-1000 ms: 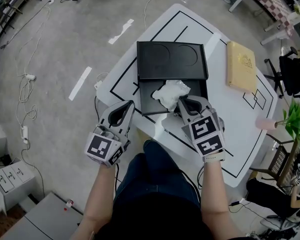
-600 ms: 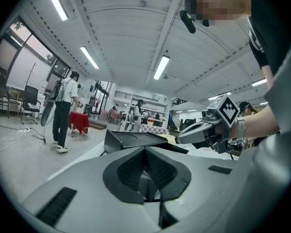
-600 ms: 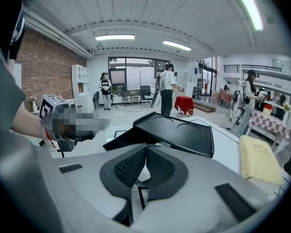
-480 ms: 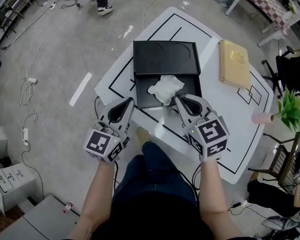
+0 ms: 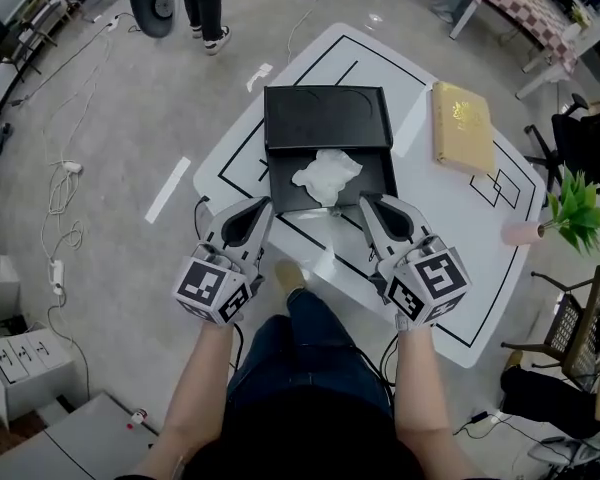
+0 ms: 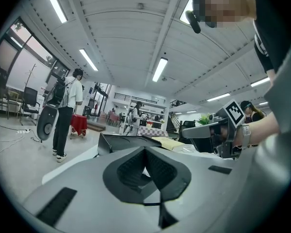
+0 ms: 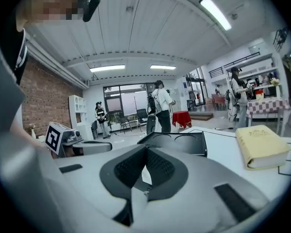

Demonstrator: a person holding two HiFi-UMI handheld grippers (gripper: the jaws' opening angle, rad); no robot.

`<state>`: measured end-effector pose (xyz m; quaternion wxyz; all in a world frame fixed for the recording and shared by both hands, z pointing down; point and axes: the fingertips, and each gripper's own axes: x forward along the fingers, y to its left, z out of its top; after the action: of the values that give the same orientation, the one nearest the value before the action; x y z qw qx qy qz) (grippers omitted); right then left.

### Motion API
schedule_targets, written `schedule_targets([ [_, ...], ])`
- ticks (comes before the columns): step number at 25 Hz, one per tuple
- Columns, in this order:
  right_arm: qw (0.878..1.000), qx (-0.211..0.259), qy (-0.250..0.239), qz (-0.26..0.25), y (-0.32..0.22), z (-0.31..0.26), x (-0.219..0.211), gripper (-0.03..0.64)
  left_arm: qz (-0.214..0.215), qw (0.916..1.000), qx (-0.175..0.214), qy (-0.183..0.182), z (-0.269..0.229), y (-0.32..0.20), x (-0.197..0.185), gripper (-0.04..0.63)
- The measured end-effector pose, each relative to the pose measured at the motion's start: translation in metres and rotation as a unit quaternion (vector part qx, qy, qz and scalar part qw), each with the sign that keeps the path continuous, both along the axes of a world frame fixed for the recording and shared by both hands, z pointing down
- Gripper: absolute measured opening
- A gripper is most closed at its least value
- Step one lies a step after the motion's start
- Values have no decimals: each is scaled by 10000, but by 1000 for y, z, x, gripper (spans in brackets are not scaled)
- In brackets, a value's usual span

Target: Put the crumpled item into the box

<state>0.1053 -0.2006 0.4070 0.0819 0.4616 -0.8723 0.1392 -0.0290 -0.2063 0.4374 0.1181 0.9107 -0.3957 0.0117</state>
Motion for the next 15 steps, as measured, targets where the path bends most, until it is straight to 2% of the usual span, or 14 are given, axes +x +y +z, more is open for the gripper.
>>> schedule_targets([
  [3,9998,45,-168,37,8,-6,2,5,-41,10000,18,-29,-3,6,-1,11],
  [15,9993,266,-228,138,33,-24,14,4,-165,9998,91,-86,-18,28,-1,11],
])
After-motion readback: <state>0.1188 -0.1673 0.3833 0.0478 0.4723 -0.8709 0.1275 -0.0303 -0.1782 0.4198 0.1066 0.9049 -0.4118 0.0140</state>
